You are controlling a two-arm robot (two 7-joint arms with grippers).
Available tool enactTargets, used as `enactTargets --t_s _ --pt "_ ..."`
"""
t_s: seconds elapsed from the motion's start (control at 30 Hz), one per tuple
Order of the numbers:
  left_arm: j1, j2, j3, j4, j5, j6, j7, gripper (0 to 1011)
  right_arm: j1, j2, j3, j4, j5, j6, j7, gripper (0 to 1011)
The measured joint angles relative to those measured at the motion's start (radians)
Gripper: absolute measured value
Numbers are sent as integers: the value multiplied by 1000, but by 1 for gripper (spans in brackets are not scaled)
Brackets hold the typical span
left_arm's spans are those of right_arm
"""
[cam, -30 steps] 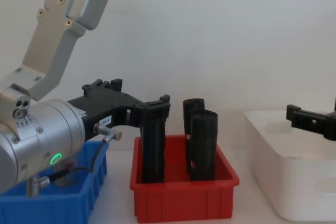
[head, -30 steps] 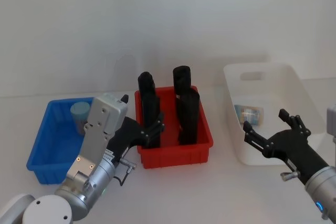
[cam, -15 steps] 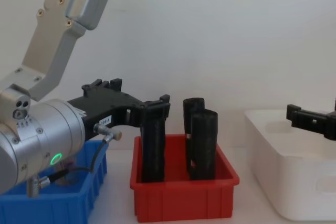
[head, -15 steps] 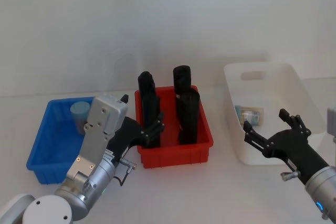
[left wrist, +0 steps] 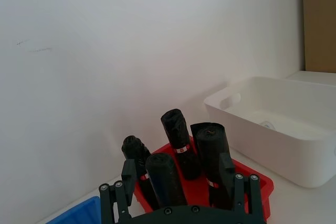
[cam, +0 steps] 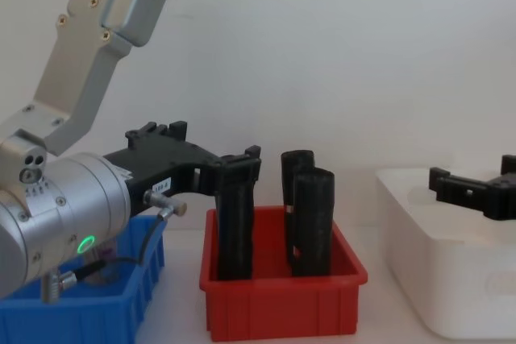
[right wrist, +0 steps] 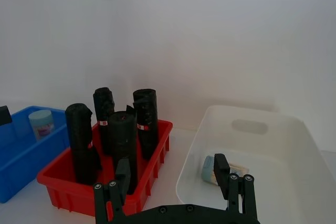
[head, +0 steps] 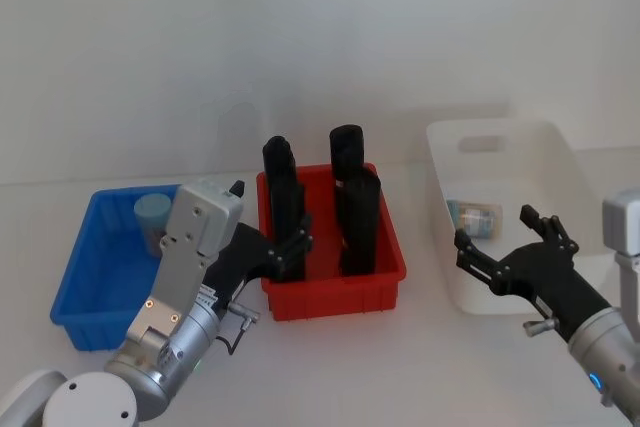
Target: Pick the cotton swabs from the blue box and place them into the white box.
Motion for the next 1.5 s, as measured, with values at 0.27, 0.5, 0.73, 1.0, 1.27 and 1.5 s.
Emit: enactTargets --t_s 0.27,0.5,0.73,1.0,1.27,1.5 --pt "0 0 0 0 0 0 0 999 79 -40 -14 111 -43 -1 51 1002" --pt "0 0 0 0 0 0 0 999 165 -84 -29 236 -80 -17 108 1002" --pt "0 0 0 0 0 0 0 1000 261 -132 -46 377 -112 -46 170 1002" --pt "0 0 0 0 0 0 0 1000 359 -180 -64 523 -142 -83 224 1002" --pt "0 0 0 0 0 0 0 1000 452 -224 -79 667 -165 -121 259 1002" --pt "0 0 0 0 0 0 0 1000 513 -252 -88 763 -182 -151 272 1002"
